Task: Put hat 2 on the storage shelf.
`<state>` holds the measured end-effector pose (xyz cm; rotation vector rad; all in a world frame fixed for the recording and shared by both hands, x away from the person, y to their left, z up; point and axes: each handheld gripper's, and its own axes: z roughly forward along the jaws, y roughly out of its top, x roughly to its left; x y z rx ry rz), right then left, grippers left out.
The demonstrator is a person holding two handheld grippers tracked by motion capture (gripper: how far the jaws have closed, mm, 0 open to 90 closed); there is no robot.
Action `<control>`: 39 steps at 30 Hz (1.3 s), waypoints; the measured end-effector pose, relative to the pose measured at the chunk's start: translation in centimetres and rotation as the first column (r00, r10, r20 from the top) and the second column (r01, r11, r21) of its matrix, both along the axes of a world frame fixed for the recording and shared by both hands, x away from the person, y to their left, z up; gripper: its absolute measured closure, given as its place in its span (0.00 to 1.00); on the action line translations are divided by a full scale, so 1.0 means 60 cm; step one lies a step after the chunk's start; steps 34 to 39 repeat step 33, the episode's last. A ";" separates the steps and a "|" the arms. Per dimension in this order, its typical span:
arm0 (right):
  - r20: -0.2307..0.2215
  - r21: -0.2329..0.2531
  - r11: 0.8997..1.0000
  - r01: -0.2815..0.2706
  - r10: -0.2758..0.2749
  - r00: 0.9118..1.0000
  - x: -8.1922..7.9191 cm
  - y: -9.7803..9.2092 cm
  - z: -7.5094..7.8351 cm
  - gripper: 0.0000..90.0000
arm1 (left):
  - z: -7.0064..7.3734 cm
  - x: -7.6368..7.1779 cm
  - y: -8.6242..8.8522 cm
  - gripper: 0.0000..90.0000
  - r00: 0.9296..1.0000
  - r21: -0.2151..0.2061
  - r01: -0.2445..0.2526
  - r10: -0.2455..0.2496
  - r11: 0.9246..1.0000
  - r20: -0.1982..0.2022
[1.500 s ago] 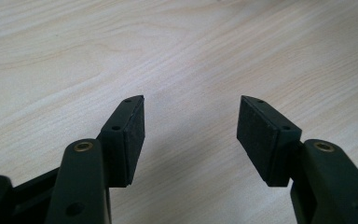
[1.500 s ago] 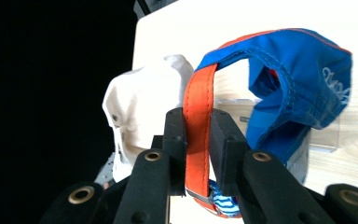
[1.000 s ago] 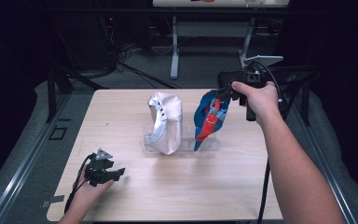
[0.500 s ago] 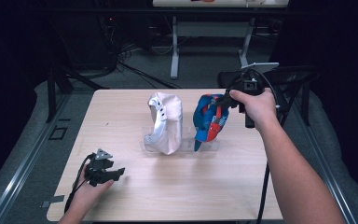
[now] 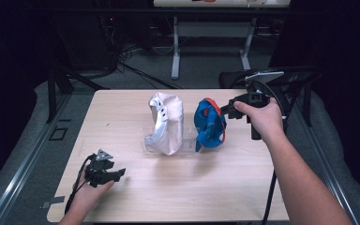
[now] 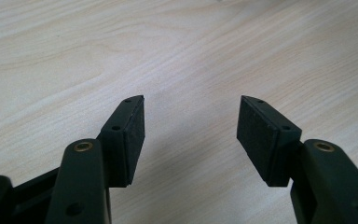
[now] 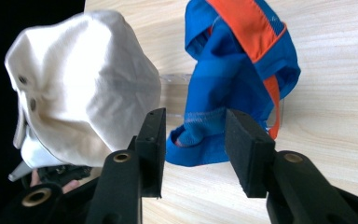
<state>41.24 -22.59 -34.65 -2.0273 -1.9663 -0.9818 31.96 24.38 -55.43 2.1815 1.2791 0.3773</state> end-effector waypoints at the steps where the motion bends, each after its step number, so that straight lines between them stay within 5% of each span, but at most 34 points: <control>1: 0.007 -0.002 1.000 -0.006 0.006 1.000 -0.005 0.000 -0.003 0.63 | 0.000 0.000 0.000 0.47 1.000 0.002 0.002 -0.002 1.000 -0.001; 19: 0.080 -0.032 0.996 -0.085 0.087 0.993 -0.095 0.016 -0.101 0.59 | -0.003 0.001 -0.001 0.47 1.000 0.002 -0.006 0.006 1.000 0.007; 29: 0.134 -0.006 0.997 -0.074 0.075 0.988 -0.147 0.020 -0.173 0.59 | -0.003 0.001 0.000 0.47 1.000 0.003 -0.009 0.009 1.000 0.010; 33: 0.188 -0.014 0.999 -0.039 0.041 0.981 -0.174 0.018 -0.202 0.59 | -0.002 0.001 0.000 0.47 1.000 0.002 -0.010 0.010 1.000 0.012; 39: 0.188 -0.014 0.999 -0.039 0.041 0.981 -0.174 0.018 -0.202 0.59 | -0.002 0.001 0.000 0.47 1.000 0.002 -0.010 0.010 1.000 0.012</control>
